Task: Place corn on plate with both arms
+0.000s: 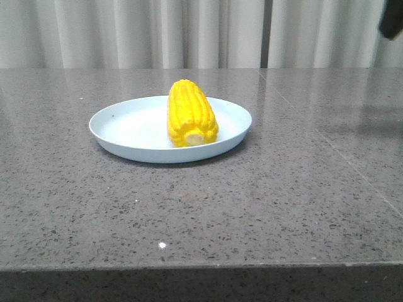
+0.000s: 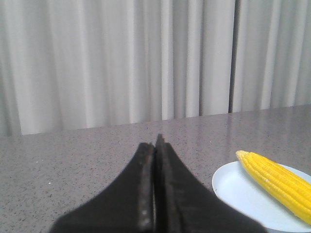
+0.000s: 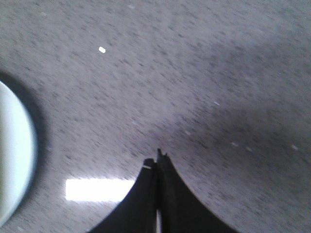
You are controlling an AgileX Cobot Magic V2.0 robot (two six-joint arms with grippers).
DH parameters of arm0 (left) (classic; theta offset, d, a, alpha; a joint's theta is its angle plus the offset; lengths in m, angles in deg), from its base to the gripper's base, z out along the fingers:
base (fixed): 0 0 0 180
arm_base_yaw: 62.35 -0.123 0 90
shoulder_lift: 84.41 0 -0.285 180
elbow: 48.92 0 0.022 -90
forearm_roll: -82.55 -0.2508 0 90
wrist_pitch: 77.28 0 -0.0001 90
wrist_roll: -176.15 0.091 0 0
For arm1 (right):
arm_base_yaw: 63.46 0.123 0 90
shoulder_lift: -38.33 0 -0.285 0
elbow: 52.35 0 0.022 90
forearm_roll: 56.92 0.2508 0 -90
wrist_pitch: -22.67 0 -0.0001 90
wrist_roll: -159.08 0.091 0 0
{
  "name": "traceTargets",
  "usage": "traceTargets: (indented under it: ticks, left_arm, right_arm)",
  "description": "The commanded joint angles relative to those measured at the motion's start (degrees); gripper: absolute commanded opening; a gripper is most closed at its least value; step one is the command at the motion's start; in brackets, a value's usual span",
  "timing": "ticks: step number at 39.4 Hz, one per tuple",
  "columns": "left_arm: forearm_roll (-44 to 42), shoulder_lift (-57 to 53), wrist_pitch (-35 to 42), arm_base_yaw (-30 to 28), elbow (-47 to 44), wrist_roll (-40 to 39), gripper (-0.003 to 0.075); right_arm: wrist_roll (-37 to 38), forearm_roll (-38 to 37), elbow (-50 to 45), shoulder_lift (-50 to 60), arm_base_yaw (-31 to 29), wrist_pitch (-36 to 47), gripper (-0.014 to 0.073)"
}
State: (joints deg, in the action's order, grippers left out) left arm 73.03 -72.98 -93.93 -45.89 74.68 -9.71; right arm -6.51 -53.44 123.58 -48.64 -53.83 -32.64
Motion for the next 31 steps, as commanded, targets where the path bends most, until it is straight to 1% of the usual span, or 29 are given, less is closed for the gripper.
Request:
traceTargets:
  ticks: [1, 7, 17, 20, 26, 31]
  left_arm:
    - [-0.10, 0.69, 4.50, -0.06, 1.41, -0.07, -0.0020]
    - [-0.10, 0.69, 4.50, -0.06, 1.41, -0.07, -0.0020]
    - [-0.10, 0.69, 4.50, -0.06, 1.41, -0.07, -0.0020]
    - [-0.10, 0.69, 4.50, -0.06, 1.41, -0.07, -0.0020]
    - [-0.10, 0.69, 4.50, -0.06, 1.41, -0.07, -0.0020]
    - [-0.10, 0.69, 4.50, -0.06, 1.41, -0.07, -0.0020]
  right_arm:
    - [-3.11, -0.20, -4.62, 7.52, -1.56, 6.40, -0.0116]
    - [-3.75, -4.77, -17.26, 17.40, -1.67, 16.00, -0.0117]
    - [-3.75, -7.70, -39.86, 38.99, -1.67, 31.46, -0.0121]
    - [-3.75, -8.11, -45.49, 46.50, -1.67, 34.17, -0.0121]
    - [-3.75, -9.58, -52.24, 59.42, -1.67, 37.16, -0.0121]
    - [-3.75, -10.07, -53.38, 66.23, -1.67, 39.18, -0.0121]
